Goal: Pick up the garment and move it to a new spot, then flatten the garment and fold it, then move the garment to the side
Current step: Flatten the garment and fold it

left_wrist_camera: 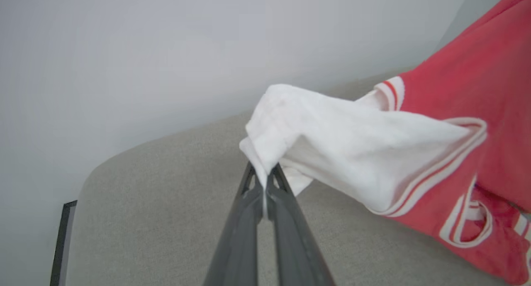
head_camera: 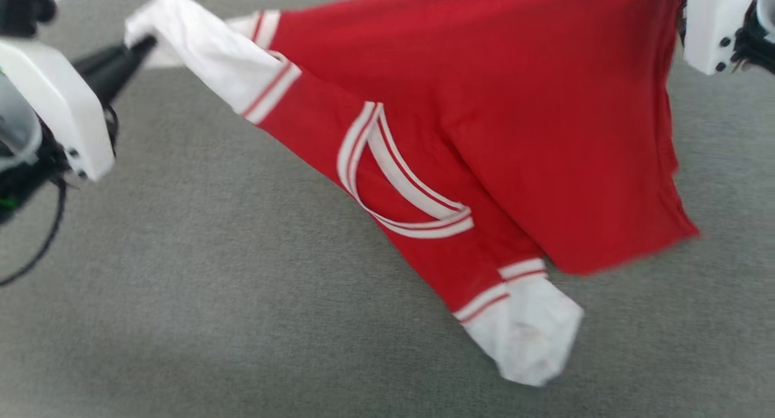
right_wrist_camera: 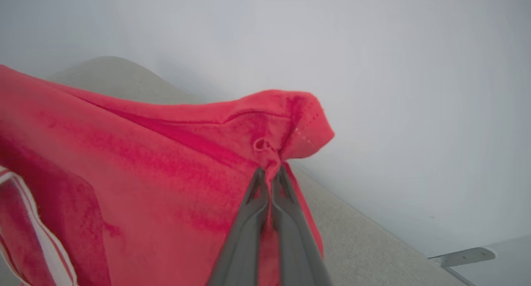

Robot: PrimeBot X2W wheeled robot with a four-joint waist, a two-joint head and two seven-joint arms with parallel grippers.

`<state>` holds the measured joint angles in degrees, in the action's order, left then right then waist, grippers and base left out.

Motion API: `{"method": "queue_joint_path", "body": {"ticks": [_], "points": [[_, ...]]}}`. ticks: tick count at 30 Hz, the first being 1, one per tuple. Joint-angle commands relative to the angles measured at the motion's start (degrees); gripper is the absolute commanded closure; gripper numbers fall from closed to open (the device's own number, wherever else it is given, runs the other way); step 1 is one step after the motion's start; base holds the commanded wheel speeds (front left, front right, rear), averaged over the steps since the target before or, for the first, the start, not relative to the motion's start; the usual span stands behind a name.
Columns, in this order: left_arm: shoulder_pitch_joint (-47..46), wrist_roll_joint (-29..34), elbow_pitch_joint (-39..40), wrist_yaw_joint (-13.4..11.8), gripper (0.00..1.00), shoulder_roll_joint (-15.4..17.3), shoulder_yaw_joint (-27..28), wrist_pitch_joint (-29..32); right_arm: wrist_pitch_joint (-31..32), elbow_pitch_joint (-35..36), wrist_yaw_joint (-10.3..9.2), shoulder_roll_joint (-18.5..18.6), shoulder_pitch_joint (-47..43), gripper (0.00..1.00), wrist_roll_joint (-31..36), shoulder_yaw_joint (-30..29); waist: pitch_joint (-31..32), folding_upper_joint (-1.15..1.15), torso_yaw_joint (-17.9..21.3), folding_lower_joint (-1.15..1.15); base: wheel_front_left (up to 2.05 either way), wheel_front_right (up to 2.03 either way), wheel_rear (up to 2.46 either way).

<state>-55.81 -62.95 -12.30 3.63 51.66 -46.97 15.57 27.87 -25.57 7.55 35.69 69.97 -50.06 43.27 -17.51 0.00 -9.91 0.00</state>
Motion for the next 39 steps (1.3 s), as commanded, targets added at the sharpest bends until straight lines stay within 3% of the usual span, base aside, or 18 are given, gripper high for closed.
{"method": "queue_joint_path", "body": {"ticks": [1,9,16,23,30,34,39], "points": [[-1.56,0.68,-0.15,-0.83,1.00,0.63,0.63,0.71,-0.59,0.67,-0.12,0.41,-0.53,1.00,0.39,-1.00,1.20,0.00,1.48,0.00,0.00,0.00,0.00],[-9.50,2.86,-1.36,-2.67,1.00,-0.07,1.96,3.71,-1.37,4.49,-0.12,0.96,-1.40,1.00,4.05,-6.48,2.47,0.00,4.15,0.00,0.00,0.00,0.00],[-18.25,9.23,-7.69,-1.51,1.00,-4.27,1.25,1.06,-5.52,0.59,-0.13,-2.31,1.09,1.00,12.36,-11.66,0.80,0.00,5.63,0.00,0.00,0.00,0.00],[-30.70,18.54,-20.14,-1.62,1.00,-10.36,1.83,-11.80,-16.08,-11.54,-0.21,-10.35,7.89,1.00,26.97,-18.53,-3.84,0.00,7.08,0.00,0.00,0.00,0.00],[-39.44,25.64,-28.11,-1.83,1.00,-13.79,2.67,-27.86,-33.71,-21.44,-0.22,-15.91,13.35,1.00,43.79,-30.33,-6.12,0.00,7.05,0.00,0.00,0.00,0.00],[-40.00,28.21,-27.21,0.42,1.00,-14.35,3.15,-30.67,-39.15,-24.37,-0.21,-18.48,13.71,1.00,51.52,-35.35,-6.34,0.00,6.53,0.00,0.00,0.00,0.00],[-31.83,27.73,-23.28,3.15,1.00,-13.06,2.58,-30.81,-38.04,-28.26,-0.20,-20.68,9.55,1.00,54.30,-36.08,-5.46,0.00,5.69,0.00,0.00,0.00,0.00]]}}
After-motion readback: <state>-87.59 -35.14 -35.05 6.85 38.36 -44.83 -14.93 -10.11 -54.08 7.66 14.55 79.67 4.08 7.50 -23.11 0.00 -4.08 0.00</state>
